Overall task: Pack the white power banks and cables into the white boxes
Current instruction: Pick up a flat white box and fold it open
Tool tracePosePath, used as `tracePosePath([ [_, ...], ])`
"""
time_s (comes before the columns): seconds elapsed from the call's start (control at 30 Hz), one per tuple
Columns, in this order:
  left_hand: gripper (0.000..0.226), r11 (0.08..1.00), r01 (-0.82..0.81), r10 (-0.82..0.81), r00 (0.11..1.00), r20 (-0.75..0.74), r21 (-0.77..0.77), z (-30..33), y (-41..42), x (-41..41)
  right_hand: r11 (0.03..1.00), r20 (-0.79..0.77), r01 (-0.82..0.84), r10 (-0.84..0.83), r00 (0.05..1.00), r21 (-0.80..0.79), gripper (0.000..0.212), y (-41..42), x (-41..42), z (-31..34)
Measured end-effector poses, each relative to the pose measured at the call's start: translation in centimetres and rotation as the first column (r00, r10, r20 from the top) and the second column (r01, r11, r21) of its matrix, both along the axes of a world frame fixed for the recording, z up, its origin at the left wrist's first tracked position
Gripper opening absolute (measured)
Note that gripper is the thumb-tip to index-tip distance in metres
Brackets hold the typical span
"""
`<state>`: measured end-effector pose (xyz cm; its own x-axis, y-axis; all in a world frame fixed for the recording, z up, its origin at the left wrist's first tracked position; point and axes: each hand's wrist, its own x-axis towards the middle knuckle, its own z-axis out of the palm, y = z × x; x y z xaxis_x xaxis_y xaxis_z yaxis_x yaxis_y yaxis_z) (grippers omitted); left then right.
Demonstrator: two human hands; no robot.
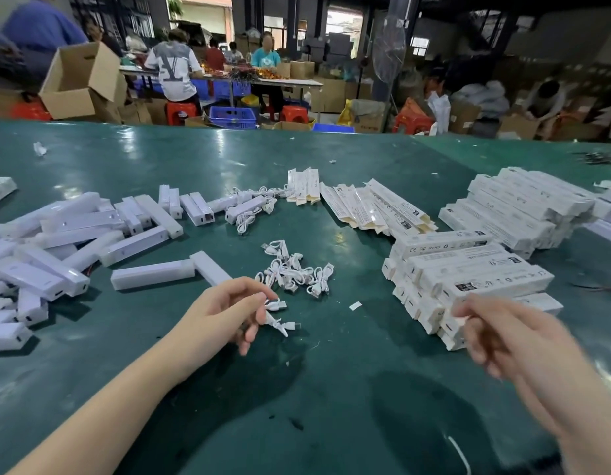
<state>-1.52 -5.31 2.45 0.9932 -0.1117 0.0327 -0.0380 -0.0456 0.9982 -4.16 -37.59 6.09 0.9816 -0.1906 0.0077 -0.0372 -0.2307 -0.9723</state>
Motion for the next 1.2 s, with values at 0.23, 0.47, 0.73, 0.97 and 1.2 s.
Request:
tracePosePath([
  [0.23, 0.024, 0.994, -0.093, 0.09, 0.994, 0.063, 0.051, -0.2, 0.6, 0.5, 0.734, 0.247, 0.298, -0.181, 0.952, -0.61, 0.027, -2.3, 1.5, -0.2],
  [0.47, 0.026, 0.981, -0.183, 0.177, 0.981, 0.083, 0.066, 0.0, 1.0, 0.6, 0.734, 0.306, 0.364, -0.22, 0.926, -0.573, 0.015, -1.3, 3.1, -0.5],
  [0.73, 0.024, 0.897, -0.353, 0.326, 0.935, 0.141, 0.267, -0.6, 1.9, 1.2, 0.667, 0.695, 0.562, -0.092, 0.713, -0.489, 0.01, 3.4, 2.7, 0.8],
  [0.97, 0.05, 0.324, -0.513, 0.42, 0.831, 0.365, 0.795, -1.6, 6.1, 2.7, 0.715, 0.416, 0.036, 0.364, 0.833, -0.698, 0.012, 12.9, 6.7, 1.2],
  [1.2, 0.033, 0.121, -0.392, 0.427, 0.85, 0.308, 0.912, -1.7, 7.4, 3.1, 0.457, 0.042, -0.237, 0.52, 0.853, -0.857, 0.026, 18.7, 11.4, -1.1],
])
